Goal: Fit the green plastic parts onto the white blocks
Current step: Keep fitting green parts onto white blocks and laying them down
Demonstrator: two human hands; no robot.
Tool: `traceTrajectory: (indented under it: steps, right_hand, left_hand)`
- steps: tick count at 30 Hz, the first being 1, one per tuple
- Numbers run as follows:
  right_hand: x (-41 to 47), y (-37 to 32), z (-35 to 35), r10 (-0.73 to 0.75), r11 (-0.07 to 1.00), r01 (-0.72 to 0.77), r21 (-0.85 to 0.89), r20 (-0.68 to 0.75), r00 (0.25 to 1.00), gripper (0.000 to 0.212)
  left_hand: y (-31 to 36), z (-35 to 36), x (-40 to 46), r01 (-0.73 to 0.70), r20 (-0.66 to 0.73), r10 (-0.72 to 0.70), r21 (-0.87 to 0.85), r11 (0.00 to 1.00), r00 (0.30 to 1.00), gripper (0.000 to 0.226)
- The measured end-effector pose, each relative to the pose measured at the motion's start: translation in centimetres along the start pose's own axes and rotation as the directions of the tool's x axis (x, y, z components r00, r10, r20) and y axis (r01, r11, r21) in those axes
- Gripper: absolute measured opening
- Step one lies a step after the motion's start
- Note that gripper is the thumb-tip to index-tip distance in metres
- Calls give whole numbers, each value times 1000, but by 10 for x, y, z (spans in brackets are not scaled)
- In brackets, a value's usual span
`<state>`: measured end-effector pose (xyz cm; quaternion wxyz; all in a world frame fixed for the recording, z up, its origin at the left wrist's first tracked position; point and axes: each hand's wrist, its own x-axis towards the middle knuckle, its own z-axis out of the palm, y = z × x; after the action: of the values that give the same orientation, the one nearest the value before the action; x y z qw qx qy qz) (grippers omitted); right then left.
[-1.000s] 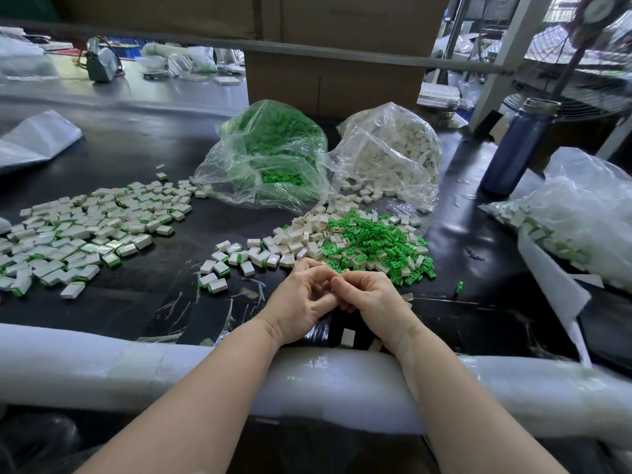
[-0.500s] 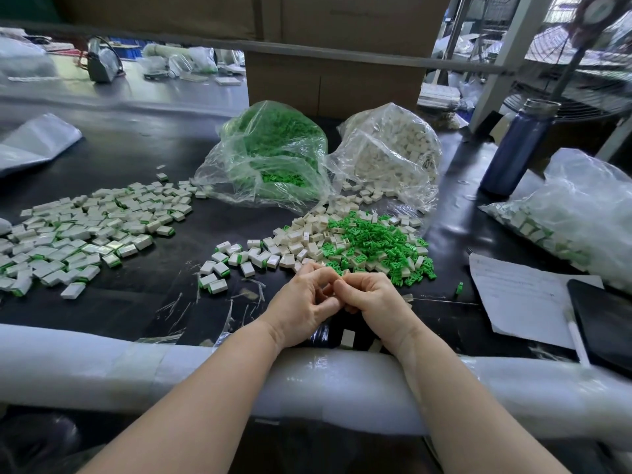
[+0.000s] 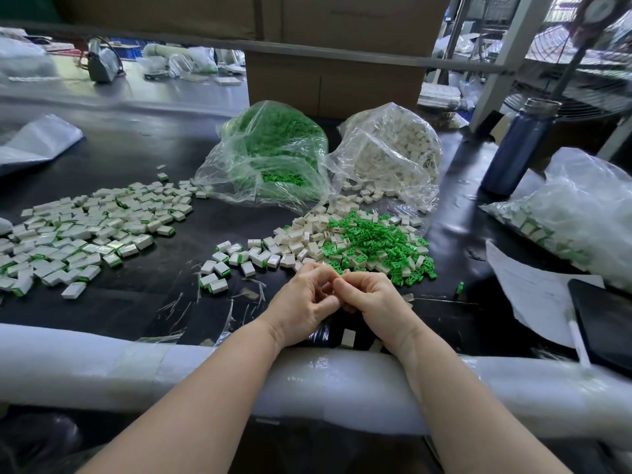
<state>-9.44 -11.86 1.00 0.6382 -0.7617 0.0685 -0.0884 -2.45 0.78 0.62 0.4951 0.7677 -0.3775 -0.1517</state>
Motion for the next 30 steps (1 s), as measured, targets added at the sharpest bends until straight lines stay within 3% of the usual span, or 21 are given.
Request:
traceTrajectory:
  steps: [18,21,25,30]
  right_hand:
    - [1,1,2,-22,1000,23,2,-36,999,23]
    - [2,3,3,-47,998,50,29,-84,995,29]
    - [2,3,1,-54,996,67,66,-191,980,8]
    - [2,3,0,-80,997,77,-23,-200,977,18]
  left_hand:
    - [1,1,0,-25,-22,25,25,999,999,11]
    - [1,0,0,-16,-83,13,-32,999,996,8]
    - [2,-1,1,15,-129,-21,-47,999,991,7]
    - [2,-2,-1,67,-110,-67,-7,998,992,18]
